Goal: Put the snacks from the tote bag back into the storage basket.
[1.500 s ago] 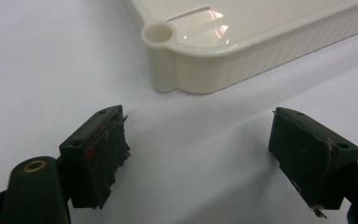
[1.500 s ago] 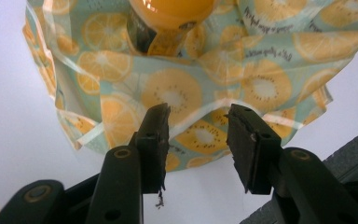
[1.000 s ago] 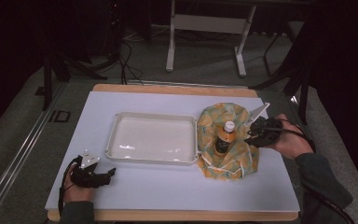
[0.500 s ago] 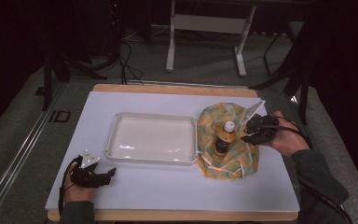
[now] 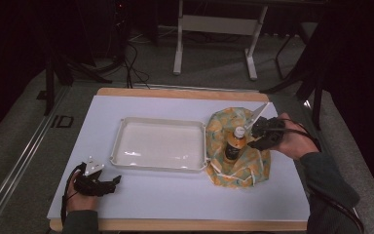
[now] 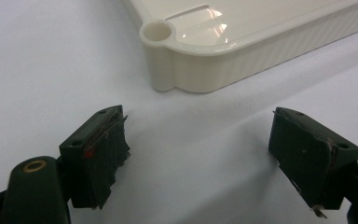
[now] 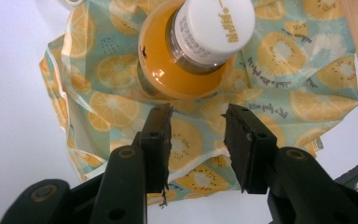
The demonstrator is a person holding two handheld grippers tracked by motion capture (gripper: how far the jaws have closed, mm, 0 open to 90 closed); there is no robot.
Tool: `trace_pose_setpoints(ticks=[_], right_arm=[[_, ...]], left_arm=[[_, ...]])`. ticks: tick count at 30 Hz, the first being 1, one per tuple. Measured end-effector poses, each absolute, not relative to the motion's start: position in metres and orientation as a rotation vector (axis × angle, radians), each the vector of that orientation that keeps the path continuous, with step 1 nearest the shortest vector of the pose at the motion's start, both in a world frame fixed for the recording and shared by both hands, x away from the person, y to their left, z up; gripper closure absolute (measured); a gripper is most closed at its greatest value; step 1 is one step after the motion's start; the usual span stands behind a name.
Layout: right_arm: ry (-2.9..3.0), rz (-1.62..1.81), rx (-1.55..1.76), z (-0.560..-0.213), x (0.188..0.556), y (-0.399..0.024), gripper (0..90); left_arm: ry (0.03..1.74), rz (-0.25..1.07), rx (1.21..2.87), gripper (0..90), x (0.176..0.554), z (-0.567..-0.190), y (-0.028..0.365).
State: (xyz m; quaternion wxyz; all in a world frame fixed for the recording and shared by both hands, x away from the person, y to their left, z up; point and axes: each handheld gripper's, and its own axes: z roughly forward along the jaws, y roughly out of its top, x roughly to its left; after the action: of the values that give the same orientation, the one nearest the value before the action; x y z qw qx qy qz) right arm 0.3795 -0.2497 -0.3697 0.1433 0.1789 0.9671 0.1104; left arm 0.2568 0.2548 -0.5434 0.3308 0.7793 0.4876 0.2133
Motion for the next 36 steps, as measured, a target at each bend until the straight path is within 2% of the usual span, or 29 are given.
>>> trace_pose_setpoints(ticks=[36], right_arm=[[2.823,0.304,0.483,-0.365,0.398,-0.221,56.0]], left_arm=[[1.285,0.561,2.011,19.1,0.256,-0.543,0.257]])
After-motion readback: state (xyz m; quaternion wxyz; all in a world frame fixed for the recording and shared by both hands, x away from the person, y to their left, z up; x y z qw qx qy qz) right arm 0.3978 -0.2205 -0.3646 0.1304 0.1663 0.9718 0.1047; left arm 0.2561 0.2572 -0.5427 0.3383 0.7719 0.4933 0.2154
